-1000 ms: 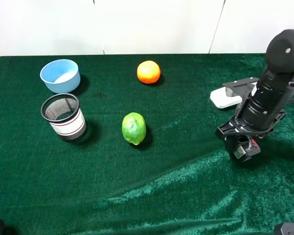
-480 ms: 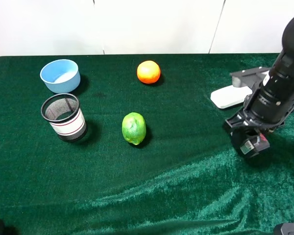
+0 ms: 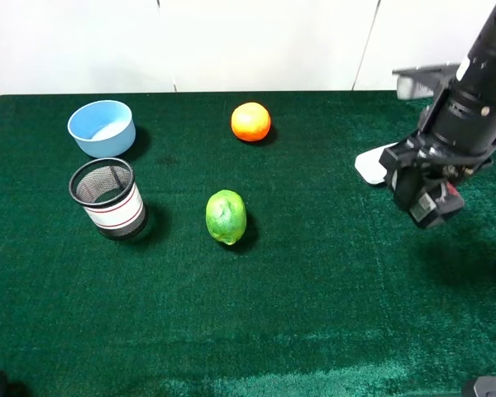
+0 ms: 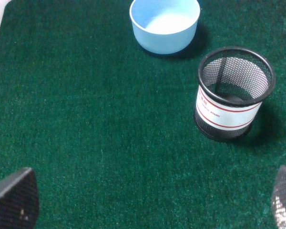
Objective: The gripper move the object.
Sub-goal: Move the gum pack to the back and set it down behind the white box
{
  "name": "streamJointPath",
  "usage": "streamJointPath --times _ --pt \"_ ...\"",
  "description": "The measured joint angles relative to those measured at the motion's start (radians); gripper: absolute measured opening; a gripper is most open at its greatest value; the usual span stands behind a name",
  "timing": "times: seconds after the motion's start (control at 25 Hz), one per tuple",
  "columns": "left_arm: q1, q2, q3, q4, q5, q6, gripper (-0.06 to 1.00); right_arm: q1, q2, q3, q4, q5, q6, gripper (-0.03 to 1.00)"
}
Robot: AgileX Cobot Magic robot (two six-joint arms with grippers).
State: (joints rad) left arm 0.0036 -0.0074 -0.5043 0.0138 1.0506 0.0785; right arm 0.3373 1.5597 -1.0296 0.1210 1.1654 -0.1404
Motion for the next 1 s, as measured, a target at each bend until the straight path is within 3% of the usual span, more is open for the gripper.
streamJointPath --times 0.28,0.68,1.0 --pt "0.0 0.0 0.0 0.0 0.0 0.0 0.99 0.0 0.0 -0.078 0.009 0.037 0.035 0.33" --pt "0.0 0.0 0.0 0.0 0.0 0.0 0.99 0.0 0.004 -0.114 0.008 0.009 0.073 0.33" --pt "0.0 0.0 0.0 0.0 0.0 0.0 0.99 0.0 0.117 -0.272 -0.004 0.007 0.128 0.33"
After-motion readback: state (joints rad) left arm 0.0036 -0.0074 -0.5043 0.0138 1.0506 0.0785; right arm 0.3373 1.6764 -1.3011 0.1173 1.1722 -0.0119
